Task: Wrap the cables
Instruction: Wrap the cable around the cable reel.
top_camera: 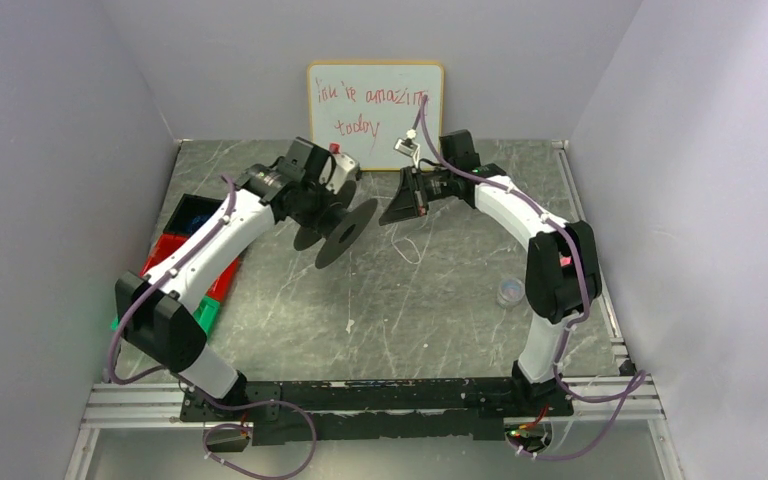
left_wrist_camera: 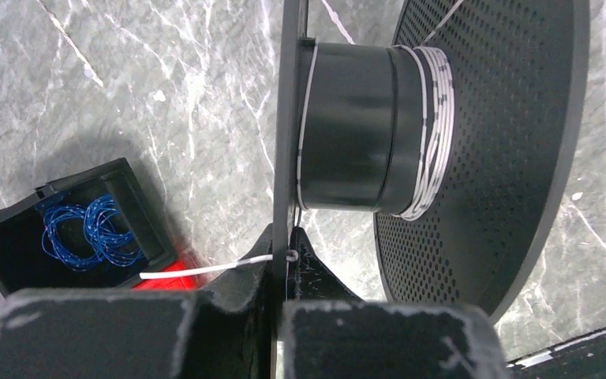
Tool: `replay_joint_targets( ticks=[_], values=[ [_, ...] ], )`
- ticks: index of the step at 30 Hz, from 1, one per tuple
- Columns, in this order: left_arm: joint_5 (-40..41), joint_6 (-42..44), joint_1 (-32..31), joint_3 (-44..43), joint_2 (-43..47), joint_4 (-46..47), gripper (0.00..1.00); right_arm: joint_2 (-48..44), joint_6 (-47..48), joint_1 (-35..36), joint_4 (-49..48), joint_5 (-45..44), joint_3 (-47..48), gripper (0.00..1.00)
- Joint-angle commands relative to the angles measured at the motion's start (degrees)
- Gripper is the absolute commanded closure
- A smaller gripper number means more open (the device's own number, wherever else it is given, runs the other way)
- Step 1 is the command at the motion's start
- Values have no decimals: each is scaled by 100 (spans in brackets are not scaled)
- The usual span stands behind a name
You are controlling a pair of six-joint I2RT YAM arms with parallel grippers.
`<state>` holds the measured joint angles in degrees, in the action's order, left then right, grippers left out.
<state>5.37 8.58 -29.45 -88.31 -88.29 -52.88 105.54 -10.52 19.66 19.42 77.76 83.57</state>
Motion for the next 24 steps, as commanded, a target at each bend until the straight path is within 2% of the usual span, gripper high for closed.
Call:
replay_joint_targets(
  ticks=[1,9,12,24],
  values=[
    [1043,-267,-187,38,-161,268,98,-201,408,238,440,17,506,100],
    [1129,-814,-259,-237,-636,85,98,-94,896,759,923,-380,719,100],
    [1075,-1266,-208,-344,-760,86,98,-77,999,1021,996,-450,744,100],
    [201,-2179,707,-1213,-1297,-240,98,-11,1132,1511,962,-498,598,100]
  ],
)
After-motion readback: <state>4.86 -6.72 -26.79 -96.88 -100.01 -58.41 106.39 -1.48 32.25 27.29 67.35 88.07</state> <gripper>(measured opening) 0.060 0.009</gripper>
